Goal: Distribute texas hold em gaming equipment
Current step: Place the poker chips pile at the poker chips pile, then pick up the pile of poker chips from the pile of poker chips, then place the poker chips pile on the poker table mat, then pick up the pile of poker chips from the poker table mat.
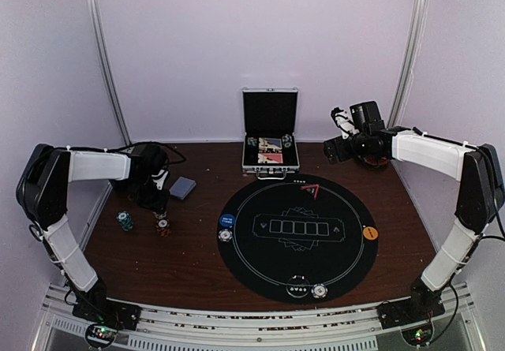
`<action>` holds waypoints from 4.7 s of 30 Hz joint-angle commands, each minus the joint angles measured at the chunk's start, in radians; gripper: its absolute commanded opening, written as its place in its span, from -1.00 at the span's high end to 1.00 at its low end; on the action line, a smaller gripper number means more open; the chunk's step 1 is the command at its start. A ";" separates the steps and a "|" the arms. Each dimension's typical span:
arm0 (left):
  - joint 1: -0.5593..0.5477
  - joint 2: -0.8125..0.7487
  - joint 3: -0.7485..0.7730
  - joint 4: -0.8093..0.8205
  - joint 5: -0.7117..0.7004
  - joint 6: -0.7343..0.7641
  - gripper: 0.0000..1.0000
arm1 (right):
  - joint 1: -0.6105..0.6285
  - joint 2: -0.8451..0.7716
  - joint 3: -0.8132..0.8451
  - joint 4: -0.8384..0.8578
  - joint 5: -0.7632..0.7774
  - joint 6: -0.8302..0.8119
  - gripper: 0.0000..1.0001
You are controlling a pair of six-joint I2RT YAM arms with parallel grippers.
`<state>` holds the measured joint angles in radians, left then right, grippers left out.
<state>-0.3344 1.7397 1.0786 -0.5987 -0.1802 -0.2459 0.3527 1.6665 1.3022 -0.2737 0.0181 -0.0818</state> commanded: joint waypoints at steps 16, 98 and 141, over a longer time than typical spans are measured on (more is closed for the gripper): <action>0.006 -0.007 0.006 0.036 -0.007 0.008 0.02 | -0.005 -0.013 0.003 -0.007 -0.012 -0.005 -1.00; -0.833 0.761 1.044 -0.079 0.060 -0.115 -0.15 | -0.104 -0.120 -0.020 0.038 0.009 0.043 -1.00; -0.491 -0.507 -0.117 0.038 -0.209 -0.152 -0.96 | 0.448 0.228 -0.018 -0.479 -0.203 -0.259 -0.99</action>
<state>-0.8318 1.2720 0.9810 -0.6380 -0.3897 -0.4175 0.7914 1.9022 1.3079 -0.7433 -0.1699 -0.3168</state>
